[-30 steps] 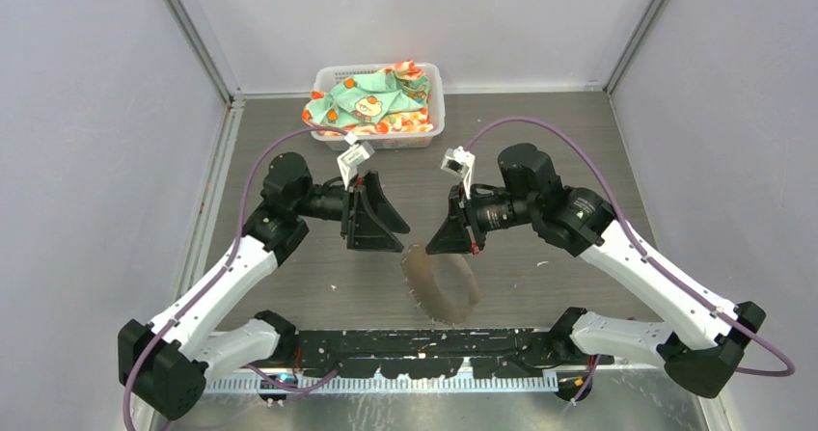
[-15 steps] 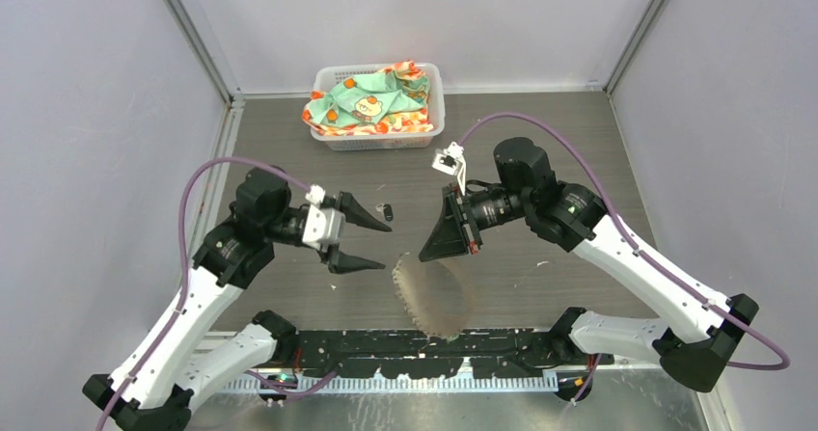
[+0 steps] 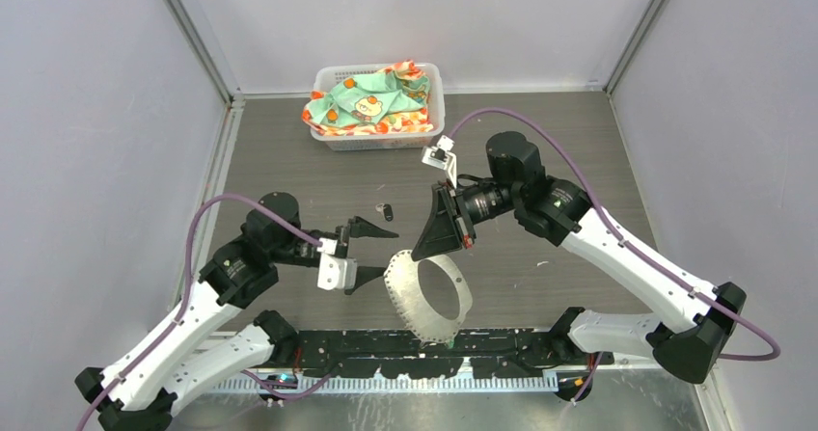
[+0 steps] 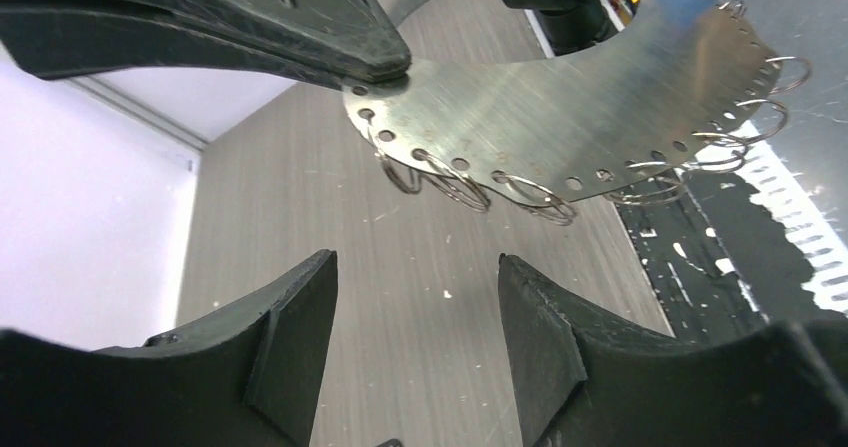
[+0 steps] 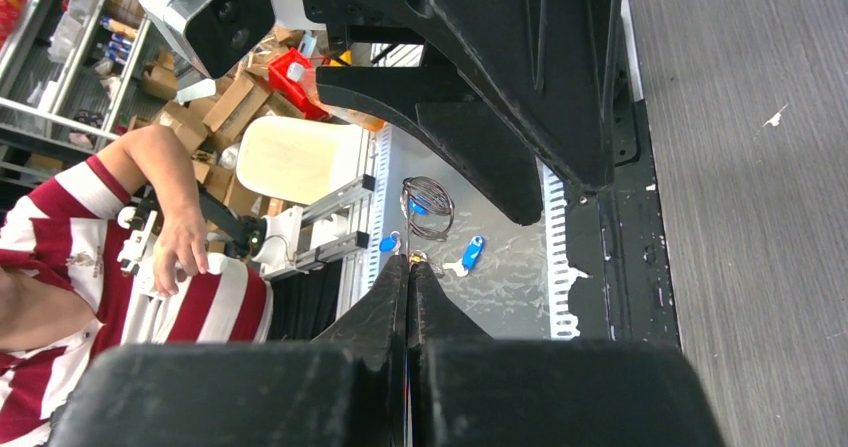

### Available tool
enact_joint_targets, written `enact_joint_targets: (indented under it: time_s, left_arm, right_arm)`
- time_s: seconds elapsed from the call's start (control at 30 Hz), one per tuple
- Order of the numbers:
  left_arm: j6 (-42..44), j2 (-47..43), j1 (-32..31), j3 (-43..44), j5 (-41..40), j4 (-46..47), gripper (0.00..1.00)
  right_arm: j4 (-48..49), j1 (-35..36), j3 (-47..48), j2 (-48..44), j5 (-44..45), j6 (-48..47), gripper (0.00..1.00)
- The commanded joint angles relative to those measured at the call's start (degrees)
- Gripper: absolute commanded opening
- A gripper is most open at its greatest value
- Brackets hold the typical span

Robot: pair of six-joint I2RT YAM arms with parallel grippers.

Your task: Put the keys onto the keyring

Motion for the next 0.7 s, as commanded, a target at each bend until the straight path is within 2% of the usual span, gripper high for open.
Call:
enact_joint_targets:
  time_s: [0.0, 0.27, 0.67]
  left_arm:
    - [-0.2, -1.4, -0.3, 0.1, -1.2, 7.0, 0.61]
    - [-4.3, -2.1, -0.5, 1.5, -0.1, 9.8, 0.54]
    - [-9.5, -2.5, -1.1, 3.4, 2.7, 9.2, 0.41]
  right_arm:
    - [2.9, 0.2, 0.5, 0.1, -3.1, 1.7, 0.01]
    - [1.8, 0.5, 0.4, 1.3, -3.7, 1.3, 0.01]
    - [0.1, 0.7, 0.7, 2.0, -3.2, 0.0, 0.01]
